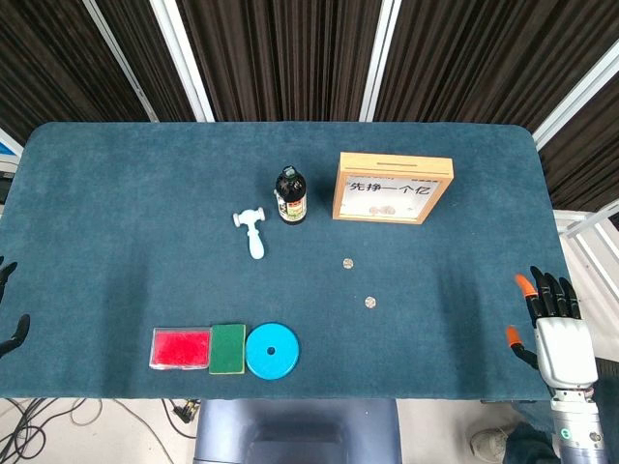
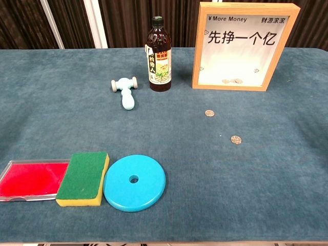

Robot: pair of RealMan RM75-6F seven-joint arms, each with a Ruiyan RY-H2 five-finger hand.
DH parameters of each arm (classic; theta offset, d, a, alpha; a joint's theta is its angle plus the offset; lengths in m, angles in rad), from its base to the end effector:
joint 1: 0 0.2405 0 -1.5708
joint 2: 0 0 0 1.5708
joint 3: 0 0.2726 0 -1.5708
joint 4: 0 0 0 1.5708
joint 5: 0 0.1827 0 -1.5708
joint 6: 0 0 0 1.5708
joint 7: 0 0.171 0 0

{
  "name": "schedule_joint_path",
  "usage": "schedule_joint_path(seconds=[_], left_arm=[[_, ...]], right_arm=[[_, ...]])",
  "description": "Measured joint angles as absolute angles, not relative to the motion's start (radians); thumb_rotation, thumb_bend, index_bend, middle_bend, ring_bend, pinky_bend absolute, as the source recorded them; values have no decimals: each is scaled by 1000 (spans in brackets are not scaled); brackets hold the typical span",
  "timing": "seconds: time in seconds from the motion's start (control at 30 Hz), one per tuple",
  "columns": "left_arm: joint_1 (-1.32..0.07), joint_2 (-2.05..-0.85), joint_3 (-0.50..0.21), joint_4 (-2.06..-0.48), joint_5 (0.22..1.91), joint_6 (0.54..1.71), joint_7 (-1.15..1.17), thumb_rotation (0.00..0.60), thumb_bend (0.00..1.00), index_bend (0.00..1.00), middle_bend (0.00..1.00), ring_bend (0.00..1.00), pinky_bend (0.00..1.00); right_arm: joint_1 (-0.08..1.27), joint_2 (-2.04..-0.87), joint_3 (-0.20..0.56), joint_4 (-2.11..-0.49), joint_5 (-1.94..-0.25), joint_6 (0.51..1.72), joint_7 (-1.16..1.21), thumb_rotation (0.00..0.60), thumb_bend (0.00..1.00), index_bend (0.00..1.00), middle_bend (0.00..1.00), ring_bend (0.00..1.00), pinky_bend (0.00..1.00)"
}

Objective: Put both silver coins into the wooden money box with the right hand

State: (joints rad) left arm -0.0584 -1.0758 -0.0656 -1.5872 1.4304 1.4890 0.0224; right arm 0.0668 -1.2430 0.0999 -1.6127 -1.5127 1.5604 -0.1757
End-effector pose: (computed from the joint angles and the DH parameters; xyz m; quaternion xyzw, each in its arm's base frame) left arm -0.3350 0.2012 0.2165 -0.5776 -0.3768 -0.3505 0.6337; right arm -0.3006 -0.2088 0.1711 0.5762 -0.3429 0.4046 0.6218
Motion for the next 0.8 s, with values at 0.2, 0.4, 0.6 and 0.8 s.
schedule_joint_path(seconds=[0.2,0.4,0.6,0.8], left_arm=[[-57,-1075,-64,-1589,1435,1494,26,600,397,85,0,0,0],[-53,-1074,-61,-1590,1444,1504,29,600,397,85,0,0,0],[-54,-1076,-62,-1589,1441,1500,24,600,397,85,0,0,0],[-55,-1078,-63,-1589,1440,1501,25,600,397,85,0,0,0]], right_arm=[[65,-1241,99,-1616,-1510,1558,-175,600,412,137,22,0,0],[66,-1236,95,-1622,-1505,1548,-168,600,412,143,21,0,0],[65,-1236,97,-1624,-1508,1553,-156,600,412,152,22,0,0],[71,-1233,90,-1618,-1514,1536,-126,600,412,175,22,0,0]])
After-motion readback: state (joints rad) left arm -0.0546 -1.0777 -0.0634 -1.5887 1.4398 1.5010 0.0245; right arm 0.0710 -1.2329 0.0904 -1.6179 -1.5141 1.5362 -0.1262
